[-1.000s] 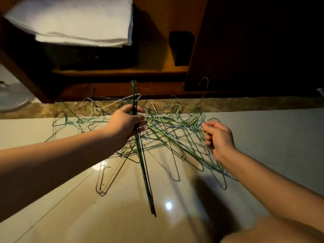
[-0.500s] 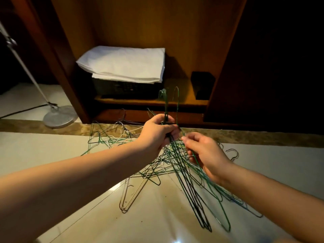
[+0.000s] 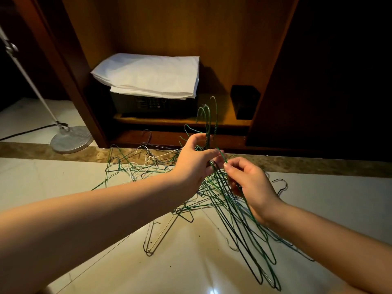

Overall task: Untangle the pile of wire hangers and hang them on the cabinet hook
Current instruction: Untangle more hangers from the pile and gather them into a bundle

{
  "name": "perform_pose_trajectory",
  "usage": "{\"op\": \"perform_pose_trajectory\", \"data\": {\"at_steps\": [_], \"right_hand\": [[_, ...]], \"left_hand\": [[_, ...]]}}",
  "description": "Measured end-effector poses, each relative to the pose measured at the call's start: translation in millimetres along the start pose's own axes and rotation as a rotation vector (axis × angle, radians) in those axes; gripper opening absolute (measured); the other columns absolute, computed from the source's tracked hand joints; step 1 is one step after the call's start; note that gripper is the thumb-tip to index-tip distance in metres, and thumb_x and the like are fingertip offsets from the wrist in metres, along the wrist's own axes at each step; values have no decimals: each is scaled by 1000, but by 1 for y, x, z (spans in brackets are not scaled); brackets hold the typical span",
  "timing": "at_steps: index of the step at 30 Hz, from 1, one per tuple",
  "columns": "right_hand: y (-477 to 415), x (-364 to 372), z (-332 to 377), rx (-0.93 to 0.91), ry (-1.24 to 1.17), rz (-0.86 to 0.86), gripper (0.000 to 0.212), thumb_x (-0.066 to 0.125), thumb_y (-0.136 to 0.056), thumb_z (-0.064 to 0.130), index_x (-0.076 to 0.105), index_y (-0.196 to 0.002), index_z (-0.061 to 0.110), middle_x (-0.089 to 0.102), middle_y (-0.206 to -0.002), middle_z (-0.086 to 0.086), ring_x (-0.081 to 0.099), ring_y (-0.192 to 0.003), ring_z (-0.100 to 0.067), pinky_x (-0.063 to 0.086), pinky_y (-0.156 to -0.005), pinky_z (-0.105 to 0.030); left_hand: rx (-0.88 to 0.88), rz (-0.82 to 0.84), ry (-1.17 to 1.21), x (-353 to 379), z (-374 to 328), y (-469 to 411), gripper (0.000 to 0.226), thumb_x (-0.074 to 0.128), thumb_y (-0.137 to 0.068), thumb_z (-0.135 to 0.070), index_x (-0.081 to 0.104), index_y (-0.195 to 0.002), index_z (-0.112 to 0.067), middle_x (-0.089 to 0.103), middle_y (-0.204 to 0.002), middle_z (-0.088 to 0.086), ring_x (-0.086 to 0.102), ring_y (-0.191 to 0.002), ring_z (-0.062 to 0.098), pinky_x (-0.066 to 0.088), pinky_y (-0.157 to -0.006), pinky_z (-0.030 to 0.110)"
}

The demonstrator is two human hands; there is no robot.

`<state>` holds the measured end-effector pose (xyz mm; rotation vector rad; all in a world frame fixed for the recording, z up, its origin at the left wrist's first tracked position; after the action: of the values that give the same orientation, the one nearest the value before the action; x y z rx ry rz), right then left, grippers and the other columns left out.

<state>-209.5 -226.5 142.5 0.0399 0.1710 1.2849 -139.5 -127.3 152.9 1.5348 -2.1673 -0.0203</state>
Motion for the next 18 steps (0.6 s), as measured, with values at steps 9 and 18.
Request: {"op": "perform_pose_trajectory", "data": {"at_steps": [9, 18], "right_hand": [[-5, 4, -19, 75, 97, 184, 8, 50, -94, 19, 58, -94, 21, 52, -72, 8, 44, -65, -5, 37, -57, -18], [-74, -52, -136, 160, 376, 85, 21, 53, -93, 22, 57, -72, 25, 54, -66, 8, 48, -63, -7, 37, -62, -23]], "left_hand": [[-40, 70, 16, 1, 10, -5, 19, 47, -90, 6, 55, -98, -9, 54, -77, 12, 56, -67, 17, 52, -59, 26], [-109, 0, -315, -9, 60, -36, 21, 43, -93, 5, 55, -86, -10, 57, -72, 11, 61, -54, 11, 56, -58, 25]]}}
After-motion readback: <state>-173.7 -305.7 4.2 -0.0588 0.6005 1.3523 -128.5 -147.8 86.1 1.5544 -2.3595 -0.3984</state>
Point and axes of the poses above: each hand's wrist, its own y-axis away from the middle knuckle, its own x-axis out of the palm, z = x × y, the point moved 4 cm from there along -y, towards the middle knuckle
